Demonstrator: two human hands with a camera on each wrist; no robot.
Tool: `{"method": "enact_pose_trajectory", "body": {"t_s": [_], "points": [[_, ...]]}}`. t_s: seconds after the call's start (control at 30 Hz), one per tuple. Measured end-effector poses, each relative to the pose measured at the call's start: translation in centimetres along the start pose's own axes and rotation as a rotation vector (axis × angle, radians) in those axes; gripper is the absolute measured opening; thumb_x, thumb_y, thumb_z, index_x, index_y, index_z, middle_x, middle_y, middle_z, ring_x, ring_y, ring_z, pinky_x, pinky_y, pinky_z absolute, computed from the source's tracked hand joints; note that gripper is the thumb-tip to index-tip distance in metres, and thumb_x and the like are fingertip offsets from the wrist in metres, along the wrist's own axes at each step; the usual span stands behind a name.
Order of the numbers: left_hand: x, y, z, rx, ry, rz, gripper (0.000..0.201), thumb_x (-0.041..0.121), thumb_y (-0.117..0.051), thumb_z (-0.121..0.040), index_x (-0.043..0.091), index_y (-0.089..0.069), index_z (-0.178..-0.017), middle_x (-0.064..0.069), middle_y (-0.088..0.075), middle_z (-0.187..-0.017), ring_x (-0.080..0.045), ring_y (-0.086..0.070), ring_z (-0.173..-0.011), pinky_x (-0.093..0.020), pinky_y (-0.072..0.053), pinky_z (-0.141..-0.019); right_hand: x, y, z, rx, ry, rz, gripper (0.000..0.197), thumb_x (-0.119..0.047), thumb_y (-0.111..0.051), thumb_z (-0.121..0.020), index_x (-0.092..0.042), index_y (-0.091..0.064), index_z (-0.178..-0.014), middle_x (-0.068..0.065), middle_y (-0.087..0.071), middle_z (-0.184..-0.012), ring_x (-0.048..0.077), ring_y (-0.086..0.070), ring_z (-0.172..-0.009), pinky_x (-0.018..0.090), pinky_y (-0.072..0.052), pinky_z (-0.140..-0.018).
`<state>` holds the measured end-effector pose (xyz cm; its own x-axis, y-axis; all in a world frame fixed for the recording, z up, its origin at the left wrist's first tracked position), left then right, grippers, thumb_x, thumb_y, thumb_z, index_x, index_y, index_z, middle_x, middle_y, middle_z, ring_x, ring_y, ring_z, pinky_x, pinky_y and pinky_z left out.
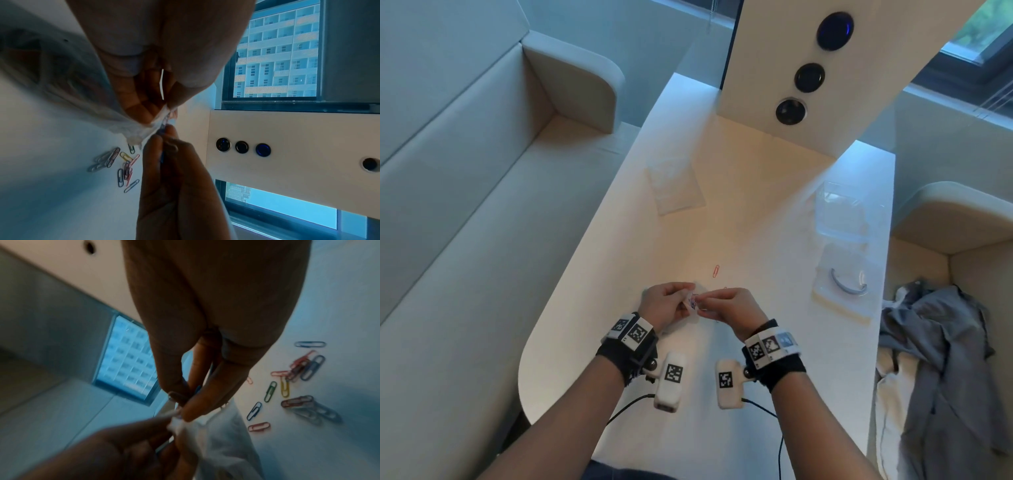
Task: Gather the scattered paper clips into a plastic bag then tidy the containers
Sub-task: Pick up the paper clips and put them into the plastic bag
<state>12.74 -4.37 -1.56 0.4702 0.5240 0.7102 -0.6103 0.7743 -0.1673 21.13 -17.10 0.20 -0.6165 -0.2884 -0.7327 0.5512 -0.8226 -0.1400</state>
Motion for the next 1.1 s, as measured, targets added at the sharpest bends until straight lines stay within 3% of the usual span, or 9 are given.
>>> {"method": "enact_pose_trajectory", "body": {"t_s": [0.2,0.3,0.4,0.6,0.73,0.8,0.9,1.0,1.1], "points": [[-0.1,-0.3,0.3,-0.002,-0.018,-0.012,0.017,0.003,-0.056,-0.094,0.01,-0.072,-0.092,-0.015,-0.069,-0.081,-0.017,-0.06,-0.061,-0.024,-0.055,-0.06,-0.6,0.0,-1.0,0.221,0.118,0.415,0.008,-0.01,-0.07,-0.083,-0.011,-0.078,-0.083,0.011,-0.076,-0.081,0.023,-0.074,-0.08,0.04,-0.06,-0.082],[0.1,-0.1,0.5,0.0,-0.034,-0.023,0.018,0.003,-0.057,-0.093,0.01,-0.073,-0.094,-0.018,-0.069,-0.085,-0.018,-0.059,-0.063,-0.023,-0.056,-0.061,-2.0,-0.4,-0.4,0.262,0.219,0.683,0.019,-0.005,-0.064,-0.083,-0.012,-0.078,-0.093,0.003,-0.076,-0.088,0.014,-0.071,-0.081,0.026,-0.057,-0.082],[0.4,-0.1,0.6,0.009,-0.056,-0.041,0.018,0.003,-0.056,-0.094,0.009,-0.072,-0.097,-0.014,-0.069,-0.08,-0.011,-0.058,-0.056,-0.02,-0.054,-0.059,-3.2,-1.2,0.4,0.317,0.331,0.777,0.011,-0.01,-0.073,-0.079,-0.014,-0.079,-0.087,0.001,-0.076,-0.082,0.008,-0.069,-0.073,0.018,-0.054,-0.074],[0.6,0.4,0.7,0.003,-0.054,0.019,0.018,0.004,-0.056,-0.094,0.01,-0.073,-0.097,-0.008,-0.069,-0.076,-0.011,-0.059,-0.059,-0.022,-0.052,-0.062,-3.7,-2.9,0.9,0.216,0.381,0.998,0.024,-0.007,-0.058,-0.09,-0.013,-0.076,-0.105,0.006,-0.075,-0.101,0.016,-0.068,-0.088,0.018,-0.049,-0.081],[0.6,1.2,0.5,-0.002,-0.054,0.043,0.022,0.006,-0.055,-0.094,0.015,-0.075,-0.092,-0.004,-0.068,-0.07,-0.016,-0.059,-0.064,-0.03,-0.051,-0.072,-5.0,-2.2,0.6,0.255,0.551,0.905,0.02,-0.005,-0.063,-0.085,-0.016,-0.078,-0.093,-0.001,-0.076,-0.09,0.007,-0.068,-0.078,0.024,-0.056,-0.081],[0.8,1.8,0.5,-0.002,-0.05,0.058,0.022,0.006,-0.055,-0.094,0.016,-0.075,-0.091,-0.005,-0.071,-0.076,-0.016,-0.062,-0.067,-0.033,-0.053,-0.076,-5.7,-0.1,-0.6,0.372,0.566,0.819,0.023,-0.005,-0.059,-0.087,-0.017,-0.077,-0.096,-0.001,-0.075,-0.097,0.008,-0.068,-0.086,0.024,-0.055,-0.086],[1.2,3.1,0.6,0.002,-0.057,0.08,0.021,0.006,-0.057,-0.093,0.015,-0.075,-0.091,-0.014,-0.073,-0.098,-0.023,-0.066,-0.084,-0.04,-0.055,-0.085,-5.1,3.0,-4.1,0.422,0.408,0.886,0.032,-0.009,-0.048,-0.096,-0.01,-0.065,-0.123,0.009,-0.064,-0.128,0.023,-0.058,-0.118,0.028,-0.041,-0.104],[1.4,4.3,0.7,0.006,-0.051,0.103,0.02,0.007,-0.058,-0.092,0.016,-0.077,-0.091,-0.016,-0.071,-0.108,-0.032,-0.067,-0.101,-0.044,-0.053,-0.092,-2.3,2.8,-6.6,0.258,0.261,1.064,0.043,-0.018,-0.037,-0.102,-0.008,-0.043,-0.143,0.012,-0.042,-0.15,0.026,-0.039,-0.138,0.032,-0.029,-0.114],[1.3,5.3,0.9,0.028,-0.049,0.119,0.02,0.007,-0.059,-0.092,0.016,-0.076,-0.091,-0.016,-0.071,-0.109,-0.033,-0.065,-0.103,-0.046,-0.052,-0.095,0.6,0.4,-6.4,0.075,0.345,1.238,0.046,-0.025,-0.033,-0.104,-0.013,-0.034,-0.148,0.01,-0.024,-0.159,0.025,-0.025,-0.146,0.034,-0.021,-0.117]]}}
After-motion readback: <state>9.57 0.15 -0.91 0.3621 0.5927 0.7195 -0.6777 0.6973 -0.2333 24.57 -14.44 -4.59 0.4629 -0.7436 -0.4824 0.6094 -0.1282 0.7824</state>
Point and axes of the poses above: each hand's wrist, its own z-axis away from the middle knuckle, its own y-axis out of the back of the hand, x = y × z, the point moved 6 cm from there along -z, towards the middle knuckle
